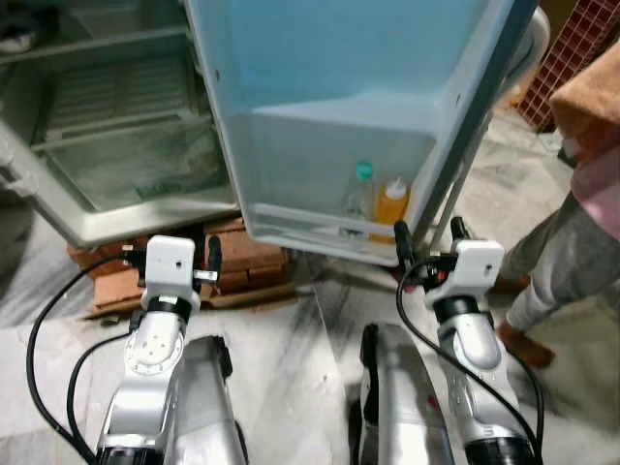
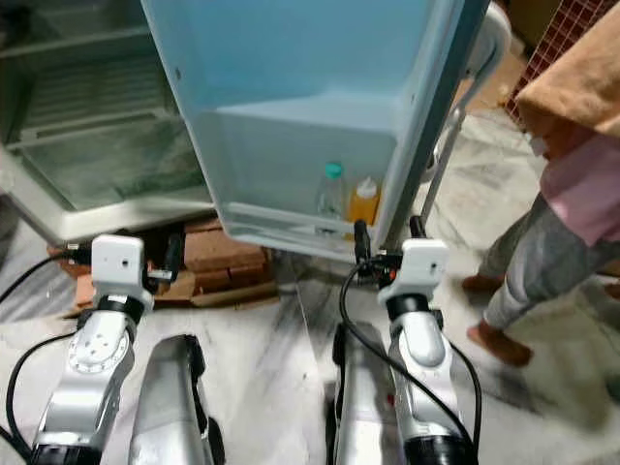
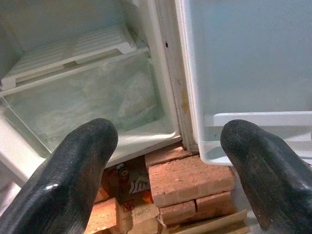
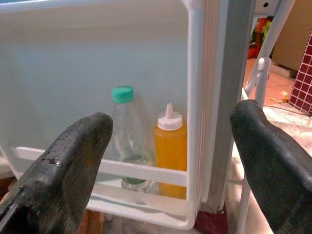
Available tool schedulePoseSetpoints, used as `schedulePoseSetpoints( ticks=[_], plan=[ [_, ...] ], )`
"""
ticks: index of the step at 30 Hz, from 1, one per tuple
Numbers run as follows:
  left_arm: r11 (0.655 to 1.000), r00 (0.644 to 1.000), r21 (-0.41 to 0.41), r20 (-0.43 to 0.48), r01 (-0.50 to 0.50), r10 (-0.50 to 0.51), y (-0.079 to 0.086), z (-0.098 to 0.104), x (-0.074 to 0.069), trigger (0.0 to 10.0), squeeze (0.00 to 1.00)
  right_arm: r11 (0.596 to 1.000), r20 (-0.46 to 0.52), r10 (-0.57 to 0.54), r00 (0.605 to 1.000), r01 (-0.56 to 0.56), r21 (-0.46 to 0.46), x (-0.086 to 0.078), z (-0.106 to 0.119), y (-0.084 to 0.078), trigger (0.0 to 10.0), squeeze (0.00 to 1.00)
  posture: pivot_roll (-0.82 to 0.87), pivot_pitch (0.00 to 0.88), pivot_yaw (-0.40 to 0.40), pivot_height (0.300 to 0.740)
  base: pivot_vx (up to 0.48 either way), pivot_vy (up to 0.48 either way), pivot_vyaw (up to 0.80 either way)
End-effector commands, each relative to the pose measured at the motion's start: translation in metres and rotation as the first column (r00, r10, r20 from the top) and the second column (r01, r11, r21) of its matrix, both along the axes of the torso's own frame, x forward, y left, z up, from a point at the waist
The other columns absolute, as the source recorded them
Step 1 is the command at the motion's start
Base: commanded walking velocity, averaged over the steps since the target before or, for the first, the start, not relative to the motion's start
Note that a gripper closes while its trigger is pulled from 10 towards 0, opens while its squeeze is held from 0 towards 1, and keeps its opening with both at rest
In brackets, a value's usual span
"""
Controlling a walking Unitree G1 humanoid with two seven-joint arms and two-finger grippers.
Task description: Restocking fridge
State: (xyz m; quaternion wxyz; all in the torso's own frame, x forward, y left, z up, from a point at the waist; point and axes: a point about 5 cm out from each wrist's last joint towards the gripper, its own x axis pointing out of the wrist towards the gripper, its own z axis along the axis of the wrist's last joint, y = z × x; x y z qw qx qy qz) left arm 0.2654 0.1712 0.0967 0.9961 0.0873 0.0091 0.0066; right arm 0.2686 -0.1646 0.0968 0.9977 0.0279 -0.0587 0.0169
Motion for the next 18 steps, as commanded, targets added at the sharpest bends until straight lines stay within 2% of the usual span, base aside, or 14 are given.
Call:
schedulePoseSetpoints(
  ticks=[1, 3, 9, 18],
  plan=[
    [1.000, 1.000, 0.007, -0.008, -0.004, 0.004, 0.001, -0.004, -0.002, 10.0, 0.00, 1.000, 0.018, -0.009, 1.000, 0.009, -0.001, -0.001, 0.008, -0.001, 10.0, 0.00, 0.05, 0.034, 0.011, 0.577, 0.000, 0.000, 0.00],
    [0.999, 0.999, 0.008, -0.013, -0.041, 0.041, 0.005, -0.007, -0.005, 10.0, 0.00, 1.000, 0.008, -0.017, 1.000, 0.017, -0.002, -0.006, 0.009, -0.002, 10.0, 0.00, 0.05, 0.032, 0.005, 0.597, 0.000, 0.000, 0.00],
    [1.000, 0.999, 0.000, -0.033, -0.018, 0.018, 0.002, -0.013, -0.012, 10.0, 0.00, 1.000, -0.018, -0.026, 0.999, 0.026, -0.003, -0.012, 0.004, -0.004, 10.0, 0.00, 0.04, 0.033, 0.002, 0.635, 0.000, 0.000, 0.00],
    [1.000, 0.999, -0.012, -0.033, -0.008, 0.007, 0.002, -0.012, -0.009, 10.0, 0.00, 1.000, -0.017, -0.026, 1.000, 0.026, -0.015, -0.011, 0.007, -0.005, 10.0, 0.00, 0.04, 0.033, 0.004, 0.689, 0.000, 0.000, 0.00]
  ],
)
